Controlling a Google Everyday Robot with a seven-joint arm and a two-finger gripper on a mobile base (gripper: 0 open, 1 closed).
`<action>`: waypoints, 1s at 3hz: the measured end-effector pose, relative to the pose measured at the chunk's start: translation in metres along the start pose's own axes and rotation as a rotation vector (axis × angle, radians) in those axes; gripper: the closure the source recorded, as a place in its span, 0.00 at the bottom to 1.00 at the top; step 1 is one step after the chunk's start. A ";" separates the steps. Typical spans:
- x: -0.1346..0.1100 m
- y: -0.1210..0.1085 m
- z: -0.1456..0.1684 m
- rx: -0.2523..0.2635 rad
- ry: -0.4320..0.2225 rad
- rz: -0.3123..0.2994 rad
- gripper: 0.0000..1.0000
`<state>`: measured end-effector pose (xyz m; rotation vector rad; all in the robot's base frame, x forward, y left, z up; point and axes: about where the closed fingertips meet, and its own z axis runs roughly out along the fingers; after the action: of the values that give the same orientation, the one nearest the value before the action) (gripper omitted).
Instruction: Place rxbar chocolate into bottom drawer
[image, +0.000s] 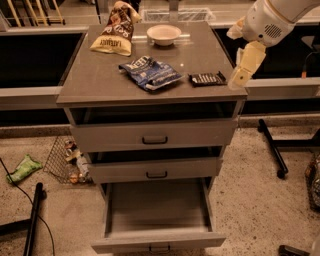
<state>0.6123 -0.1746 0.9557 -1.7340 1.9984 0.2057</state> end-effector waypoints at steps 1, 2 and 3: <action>0.000 0.000 0.000 0.000 0.000 0.000 0.00; 0.007 -0.024 0.017 0.040 -0.080 0.064 0.00; 0.017 -0.054 0.039 0.065 -0.187 0.144 0.00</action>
Offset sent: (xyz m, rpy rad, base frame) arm 0.0775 -0.0190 -0.0334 0.2636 -0.0660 -0.1735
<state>0.6726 -0.1837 0.9243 -1.4747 1.9700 0.3347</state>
